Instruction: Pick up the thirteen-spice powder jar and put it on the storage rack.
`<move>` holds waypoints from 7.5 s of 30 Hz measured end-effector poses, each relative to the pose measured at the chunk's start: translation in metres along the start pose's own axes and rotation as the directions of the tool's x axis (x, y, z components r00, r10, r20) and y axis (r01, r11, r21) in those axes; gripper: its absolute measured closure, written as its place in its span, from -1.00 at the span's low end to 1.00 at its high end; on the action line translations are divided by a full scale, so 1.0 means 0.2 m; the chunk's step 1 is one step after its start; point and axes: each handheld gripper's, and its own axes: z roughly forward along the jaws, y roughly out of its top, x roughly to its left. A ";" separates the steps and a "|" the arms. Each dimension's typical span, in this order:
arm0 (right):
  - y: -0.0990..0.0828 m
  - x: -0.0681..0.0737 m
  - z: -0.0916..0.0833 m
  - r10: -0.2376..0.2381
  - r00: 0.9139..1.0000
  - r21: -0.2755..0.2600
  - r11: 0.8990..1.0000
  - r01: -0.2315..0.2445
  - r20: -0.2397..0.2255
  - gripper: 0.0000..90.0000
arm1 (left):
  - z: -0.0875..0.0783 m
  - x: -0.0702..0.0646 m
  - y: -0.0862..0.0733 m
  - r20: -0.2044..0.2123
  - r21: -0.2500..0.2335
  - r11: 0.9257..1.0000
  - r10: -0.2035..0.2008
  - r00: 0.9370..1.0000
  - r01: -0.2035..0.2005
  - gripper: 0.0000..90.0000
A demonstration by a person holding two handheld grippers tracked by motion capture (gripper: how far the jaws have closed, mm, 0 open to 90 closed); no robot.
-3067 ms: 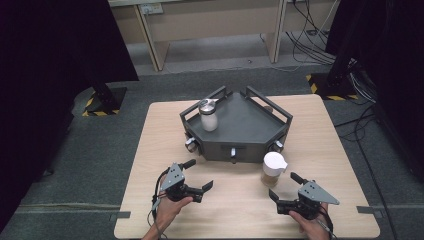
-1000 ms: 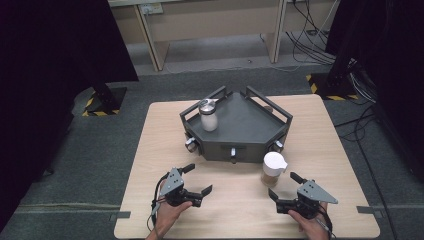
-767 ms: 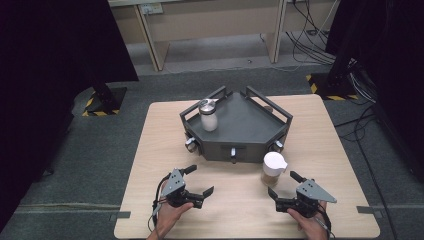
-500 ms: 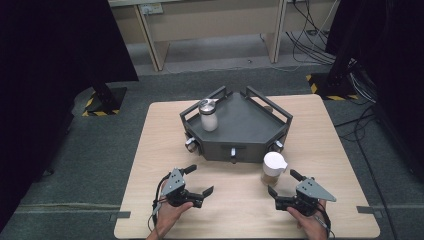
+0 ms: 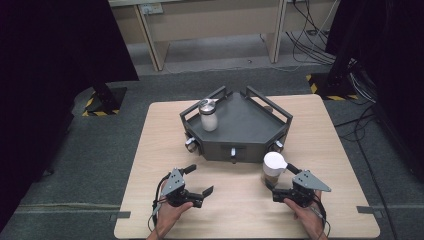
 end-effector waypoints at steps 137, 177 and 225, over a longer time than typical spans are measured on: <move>0.83 0.04 0.17 -0.143 0.980 -0.016 0.990 0.142 -0.135 -0.32 | 0.03 0.01 -0.03 0.009 0.024 1.000 -0.015 1.000 0.014 -0.96; 0.93 0.01 0.58 -0.111 0.994 0.041 0.993 0.110 0.018 -0.32 | 0.03 0.01 -0.03 0.012 0.025 1.000 -0.014 1.000 0.014 -0.96; 0.90 0.04 0.66 -0.029 0.995 0.052 0.998 0.024 0.098 -0.90 | 0.04 0.00 -0.03 0.021 0.031 0.999 -0.014 1.000 0.013 -0.96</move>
